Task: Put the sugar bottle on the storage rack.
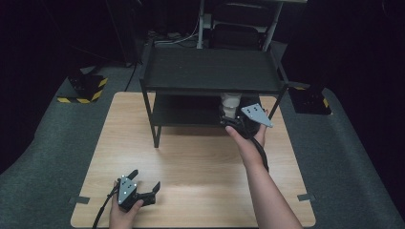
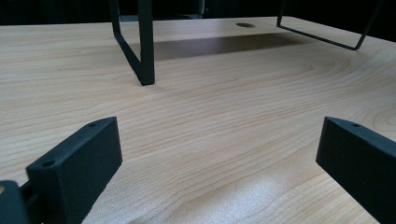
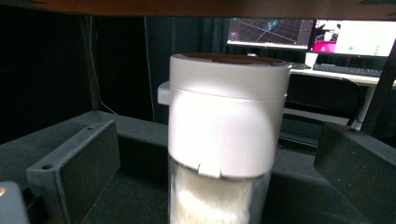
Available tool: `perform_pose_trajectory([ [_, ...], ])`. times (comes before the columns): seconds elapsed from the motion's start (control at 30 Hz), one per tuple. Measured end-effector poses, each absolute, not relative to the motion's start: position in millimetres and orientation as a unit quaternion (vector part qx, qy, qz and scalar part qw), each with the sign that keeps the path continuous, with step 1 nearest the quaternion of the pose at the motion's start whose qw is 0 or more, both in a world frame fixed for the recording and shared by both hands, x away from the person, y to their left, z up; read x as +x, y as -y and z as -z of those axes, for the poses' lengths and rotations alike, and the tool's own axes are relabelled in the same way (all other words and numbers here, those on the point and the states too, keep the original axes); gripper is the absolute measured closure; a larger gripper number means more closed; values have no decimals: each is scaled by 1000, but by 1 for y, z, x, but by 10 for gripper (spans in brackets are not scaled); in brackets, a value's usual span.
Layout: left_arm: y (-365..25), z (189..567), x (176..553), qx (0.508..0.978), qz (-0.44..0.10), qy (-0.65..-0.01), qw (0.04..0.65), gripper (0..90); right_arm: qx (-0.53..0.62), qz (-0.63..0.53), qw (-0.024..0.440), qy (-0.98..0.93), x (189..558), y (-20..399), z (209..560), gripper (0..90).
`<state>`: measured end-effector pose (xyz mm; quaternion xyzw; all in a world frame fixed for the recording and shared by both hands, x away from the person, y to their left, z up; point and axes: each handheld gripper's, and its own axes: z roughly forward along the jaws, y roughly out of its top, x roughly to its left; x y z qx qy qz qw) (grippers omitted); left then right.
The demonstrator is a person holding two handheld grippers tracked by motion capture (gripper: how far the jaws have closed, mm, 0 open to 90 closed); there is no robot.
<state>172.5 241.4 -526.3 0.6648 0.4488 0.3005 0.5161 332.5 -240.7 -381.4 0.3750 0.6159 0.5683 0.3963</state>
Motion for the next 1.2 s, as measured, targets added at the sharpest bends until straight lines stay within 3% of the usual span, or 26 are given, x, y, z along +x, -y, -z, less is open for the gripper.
perform_pose_trajectory([
  [0.47,-241,526,172,665,-301,-448,516,5,341,-583,395,-622,294,265,400,0],
  [1.2,-239,527,171,667,-305,-445,514,5,321,-587,370,-645,225,308,465,0],
])
